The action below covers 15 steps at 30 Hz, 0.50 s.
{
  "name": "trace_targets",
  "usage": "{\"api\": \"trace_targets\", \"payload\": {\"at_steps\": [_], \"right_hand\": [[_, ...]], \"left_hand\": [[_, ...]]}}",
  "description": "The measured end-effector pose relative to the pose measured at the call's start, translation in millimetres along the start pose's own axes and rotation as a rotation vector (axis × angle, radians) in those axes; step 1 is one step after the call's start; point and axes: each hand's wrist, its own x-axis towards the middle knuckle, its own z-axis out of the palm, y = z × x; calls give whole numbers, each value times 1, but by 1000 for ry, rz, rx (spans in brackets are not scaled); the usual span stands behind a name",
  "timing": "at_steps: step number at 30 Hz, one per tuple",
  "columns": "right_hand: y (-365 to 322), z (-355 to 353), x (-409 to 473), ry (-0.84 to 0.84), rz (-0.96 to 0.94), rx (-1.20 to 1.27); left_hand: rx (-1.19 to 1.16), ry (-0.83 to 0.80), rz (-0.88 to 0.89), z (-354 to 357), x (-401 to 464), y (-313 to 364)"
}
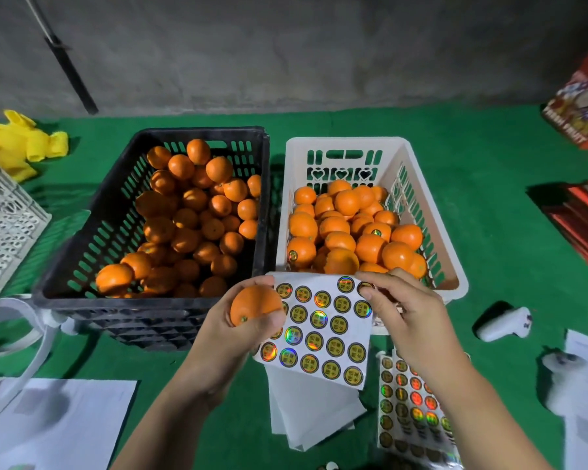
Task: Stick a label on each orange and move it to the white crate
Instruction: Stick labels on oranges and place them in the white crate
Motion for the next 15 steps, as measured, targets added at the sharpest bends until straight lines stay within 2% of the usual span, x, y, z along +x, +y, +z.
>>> {"api": "trace_targets", "payload": {"at_steps": [4,7,12,15], "right_hand": [[-8,1,-6,13,177,73],[-11,4,-9,33,145,35],[-18,10,-11,101,-58,-167],[-26,13,-13,86,84,-2]], "left_hand": [[102,10,10,-2,-2,5],[107,-1,16,-7,-5,6],[115,-15,5,-14,-7,8],[92,-22,-4,-19,-8,10]]}}
